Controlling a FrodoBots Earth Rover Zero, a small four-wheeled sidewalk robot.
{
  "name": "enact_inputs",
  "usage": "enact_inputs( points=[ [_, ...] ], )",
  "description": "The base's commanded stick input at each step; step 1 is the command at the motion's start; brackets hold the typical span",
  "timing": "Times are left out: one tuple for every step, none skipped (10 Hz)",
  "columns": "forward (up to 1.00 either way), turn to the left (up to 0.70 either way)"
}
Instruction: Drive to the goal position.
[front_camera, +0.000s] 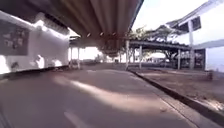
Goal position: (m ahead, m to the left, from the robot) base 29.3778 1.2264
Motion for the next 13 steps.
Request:
enact_inputs(
  points=[
    [0.85, 0.0],
    [0.85, 0.0],
    [0.85, 0.0],
    [0.85, 0.0],
    [0.85, 0.0],
    [0.0, 0.0],
    [0.0, 0.0],
    [0.0, 0.0],
    [0.0, 0.0],
    [0.85, 0.0],
    [0.85, 0.0],
    [0.85, 0.0],
    [0.85, 0.0]
  ],
)
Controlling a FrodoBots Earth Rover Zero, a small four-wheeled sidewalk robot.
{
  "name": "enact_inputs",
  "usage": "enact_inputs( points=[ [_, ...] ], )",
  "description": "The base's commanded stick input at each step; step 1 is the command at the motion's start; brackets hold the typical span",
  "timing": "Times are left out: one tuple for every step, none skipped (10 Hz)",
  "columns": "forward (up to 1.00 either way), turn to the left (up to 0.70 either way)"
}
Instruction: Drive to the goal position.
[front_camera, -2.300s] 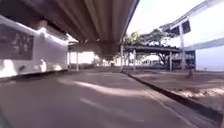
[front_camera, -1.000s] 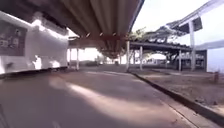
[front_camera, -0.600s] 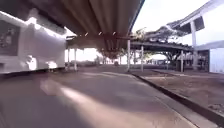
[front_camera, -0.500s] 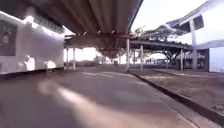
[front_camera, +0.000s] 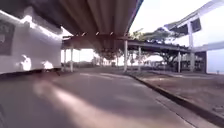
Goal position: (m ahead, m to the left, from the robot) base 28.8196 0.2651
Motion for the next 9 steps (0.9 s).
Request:
enact_inputs(
  points=[
    [0.85, 0.0],
    [0.85, 0.0],
    [0.85, 0.0],
    [0.85, 0.0],
    [0.85, 0.0],
    [0.85, 0.0],
    [0.85, 0.0],
    [0.85, 0.0],
    [0.85, 0.0]
  ],
)
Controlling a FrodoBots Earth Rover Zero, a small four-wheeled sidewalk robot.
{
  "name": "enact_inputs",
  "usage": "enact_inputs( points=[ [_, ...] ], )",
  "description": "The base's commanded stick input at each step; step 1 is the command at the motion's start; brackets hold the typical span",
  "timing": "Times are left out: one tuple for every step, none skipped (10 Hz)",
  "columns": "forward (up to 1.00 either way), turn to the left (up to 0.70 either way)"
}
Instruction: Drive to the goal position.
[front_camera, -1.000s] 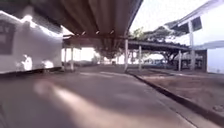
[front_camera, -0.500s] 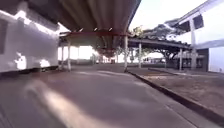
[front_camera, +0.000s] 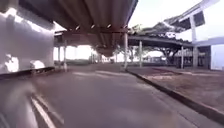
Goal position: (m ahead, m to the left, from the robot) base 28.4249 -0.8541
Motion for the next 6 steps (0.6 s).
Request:
enact_inputs(
  points=[
    [0.85, 0.0],
    [0.85, 0.0],
    [0.85, 0.0],
    [0.85, 0.0],
    [0.85, 0.0],
    [0.85, 0.34]
  ],
)
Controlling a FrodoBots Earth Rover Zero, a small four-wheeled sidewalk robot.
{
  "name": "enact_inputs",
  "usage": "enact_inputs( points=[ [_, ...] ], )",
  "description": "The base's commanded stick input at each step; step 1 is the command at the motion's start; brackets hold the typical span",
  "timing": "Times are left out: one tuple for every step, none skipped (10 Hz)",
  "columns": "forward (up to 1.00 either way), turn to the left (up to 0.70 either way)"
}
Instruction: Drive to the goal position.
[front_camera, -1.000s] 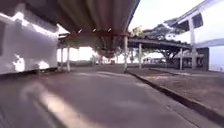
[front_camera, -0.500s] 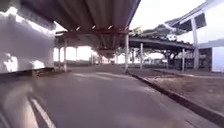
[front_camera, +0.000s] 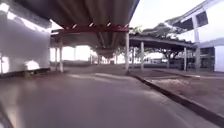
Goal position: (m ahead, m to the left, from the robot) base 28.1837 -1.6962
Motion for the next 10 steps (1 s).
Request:
enact_inputs(
  points=[
    [0.85, 0.34],
    [0.85, 0.0],
    [0.85, 0.0],
    [0.85, 0.0],
    [0.85, 0.0],
    [0.85, 0.0],
    [0.85, 0.0],
    [0.85, 0.0],
    [0.85, 0.0],
    [0.85, 0.0]
  ],
)
